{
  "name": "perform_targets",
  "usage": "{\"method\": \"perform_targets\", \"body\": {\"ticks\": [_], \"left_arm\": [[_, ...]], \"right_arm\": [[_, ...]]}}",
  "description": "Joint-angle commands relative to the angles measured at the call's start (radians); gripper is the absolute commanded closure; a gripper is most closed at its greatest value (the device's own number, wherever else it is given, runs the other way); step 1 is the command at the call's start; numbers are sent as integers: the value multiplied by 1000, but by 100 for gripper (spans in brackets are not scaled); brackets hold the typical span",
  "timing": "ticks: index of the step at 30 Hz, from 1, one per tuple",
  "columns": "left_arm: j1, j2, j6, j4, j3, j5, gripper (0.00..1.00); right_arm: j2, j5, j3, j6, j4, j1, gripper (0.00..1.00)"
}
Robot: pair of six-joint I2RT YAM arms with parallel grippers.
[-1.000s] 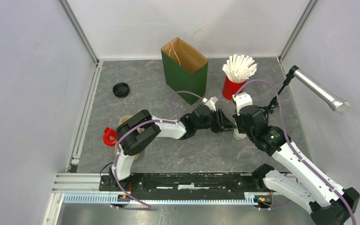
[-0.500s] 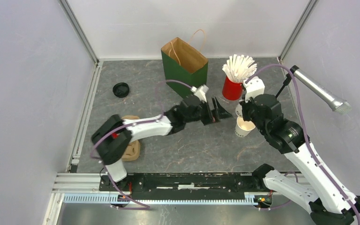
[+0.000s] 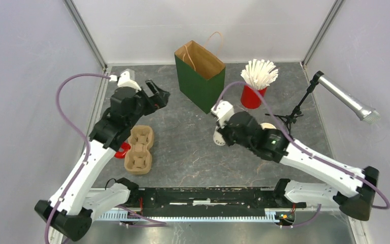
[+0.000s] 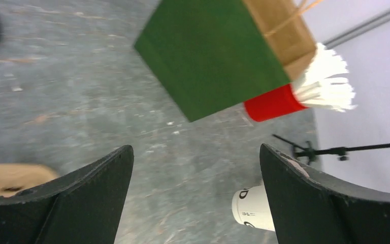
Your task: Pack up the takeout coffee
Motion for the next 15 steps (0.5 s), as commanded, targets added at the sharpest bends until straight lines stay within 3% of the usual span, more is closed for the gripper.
{"method": "perform_targets", "body": {"ticks": [1, 8, 15], "left_arm": [[69, -39, 195, -280, 73, -105, 0], [134, 6, 221, -336, 68, -18, 1], [240, 58, 260, -345, 82, 104, 2]], "right_arm": [[80, -2, -53, -19, 155, 100, 100], [214, 124, -88, -171, 249, 265, 100], [244, 67, -166, -220, 358, 287, 100]]}}
